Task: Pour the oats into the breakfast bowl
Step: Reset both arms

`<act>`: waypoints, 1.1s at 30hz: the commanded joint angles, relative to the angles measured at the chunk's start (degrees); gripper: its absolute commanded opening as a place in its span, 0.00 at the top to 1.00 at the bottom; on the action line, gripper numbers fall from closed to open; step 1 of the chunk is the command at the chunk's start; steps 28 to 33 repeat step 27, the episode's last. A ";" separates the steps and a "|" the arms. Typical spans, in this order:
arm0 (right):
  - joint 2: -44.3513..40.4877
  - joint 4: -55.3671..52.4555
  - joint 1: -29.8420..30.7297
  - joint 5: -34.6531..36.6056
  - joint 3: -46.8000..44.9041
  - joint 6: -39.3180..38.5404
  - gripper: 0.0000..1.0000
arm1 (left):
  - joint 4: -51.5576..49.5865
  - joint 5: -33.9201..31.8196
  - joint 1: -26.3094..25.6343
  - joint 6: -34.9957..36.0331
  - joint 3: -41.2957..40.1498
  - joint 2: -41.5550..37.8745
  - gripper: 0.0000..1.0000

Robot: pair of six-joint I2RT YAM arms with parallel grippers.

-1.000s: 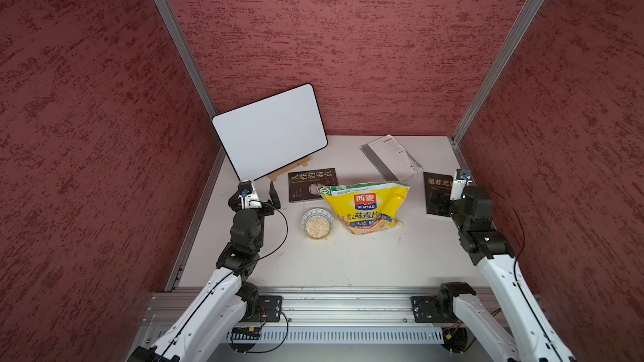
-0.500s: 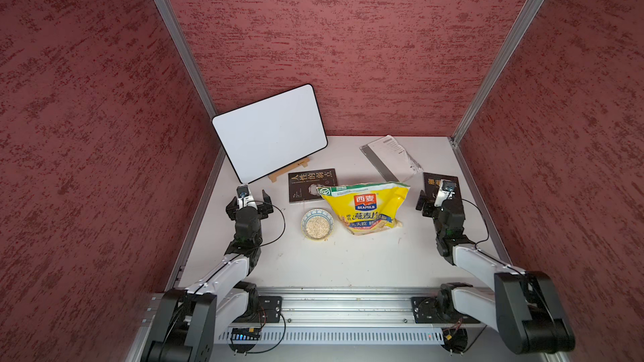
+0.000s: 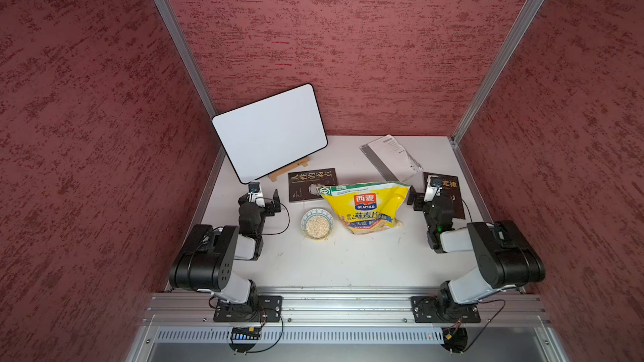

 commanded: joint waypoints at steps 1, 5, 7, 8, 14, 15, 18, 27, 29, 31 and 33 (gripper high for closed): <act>-0.69 -2.94 0.11 1.21 1.49 0.78 0.01 | 5.60 4.10 0.46 1.49 1.82 0.22 0.00; -0.80 -2.85 0.01 1.23 1.54 0.77 0.01 | -8.90 3.27 2.63 -1.70 9.03 -0.65 0.00; -0.72 -2.79 -0.01 1.27 1.51 0.77 0.01 | -9.45 5.41 4.22 -2.92 8.81 -0.68 0.00; -0.80 -2.74 -0.03 1.32 1.52 0.79 0.01 | -9.63 4.93 4.12 -3.11 8.79 -0.75 0.00; -0.81 -2.56 0.02 1.31 1.44 0.77 0.01 | -9.55 4.59 3.98 -2.84 8.87 -0.64 0.00; -0.79 -2.57 0.04 1.31 1.47 0.77 0.01 | -9.56 4.59 3.75 -2.64 8.89 -0.58 0.00; -0.79 -2.52 0.05 1.32 1.41 0.84 0.01 | -10.10 5.48 3.55 -2.06 9.17 -0.59 0.00; -0.81 -2.56 0.04 1.31 1.44 0.77 0.01 | -10.18 5.60 3.60 -2.04 9.26 -0.65 0.00; -0.81 -2.56 0.04 1.31 1.44 0.77 0.01 | -10.18 5.60 3.60 -2.04 9.26 -0.65 0.00; -0.81 -2.56 0.04 1.31 1.44 0.77 0.01 | -10.18 5.60 3.60 -2.04 9.26 -0.65 0.00; -0.81 -2.56 0.04 1.31 1.44 0.77 0.01 | -10.18 5.60 3.60 -2.04 9.26 -0.65 0.00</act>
